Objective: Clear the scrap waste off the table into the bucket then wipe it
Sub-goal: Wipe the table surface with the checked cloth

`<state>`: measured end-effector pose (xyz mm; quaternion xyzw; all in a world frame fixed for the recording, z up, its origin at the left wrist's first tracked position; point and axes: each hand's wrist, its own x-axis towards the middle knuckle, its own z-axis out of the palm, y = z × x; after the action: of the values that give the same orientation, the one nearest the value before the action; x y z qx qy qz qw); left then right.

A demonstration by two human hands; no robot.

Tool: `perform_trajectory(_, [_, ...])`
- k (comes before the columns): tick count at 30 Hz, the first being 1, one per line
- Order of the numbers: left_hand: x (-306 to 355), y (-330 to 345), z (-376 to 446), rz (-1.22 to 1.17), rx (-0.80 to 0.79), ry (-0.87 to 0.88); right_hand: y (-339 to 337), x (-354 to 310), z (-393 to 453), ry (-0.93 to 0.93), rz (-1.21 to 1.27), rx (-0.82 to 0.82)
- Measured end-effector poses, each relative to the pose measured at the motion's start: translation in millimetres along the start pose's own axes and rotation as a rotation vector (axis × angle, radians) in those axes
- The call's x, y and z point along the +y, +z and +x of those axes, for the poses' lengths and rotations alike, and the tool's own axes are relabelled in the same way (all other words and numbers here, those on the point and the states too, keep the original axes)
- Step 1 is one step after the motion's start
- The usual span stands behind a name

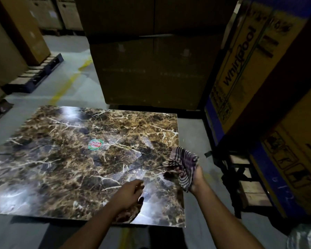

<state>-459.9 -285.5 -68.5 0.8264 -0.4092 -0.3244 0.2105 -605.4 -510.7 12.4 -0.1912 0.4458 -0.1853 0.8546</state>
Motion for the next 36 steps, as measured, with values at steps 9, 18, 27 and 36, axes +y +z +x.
perform_trajectory(9, [10.7, -79.2, -26.0, -1.009, 0.003, -0.207, 71.2, 116.8, -36.1, 0.059, 0.19, -0.315])
perform_trajectory(18, [-93.6, -181.6, -63.4, -1.041, 0.097, -0.053, 184.7, 205.8, -49.9, 0.071, -0.005, -0.42])
perform_trajectory(27, [-160.4, -248.3, -71.8, -0.945, 0.102, 0.036, 251.3, 237.2, -45.6, -0.224, -0.755, -0.287])
perform_trajectory(36, [-151.7, -268.8, -77.5, -1.106, 0.026, 0.067, 260.0, 209.9, -47.2, -0.36, -1.0, -0.333])
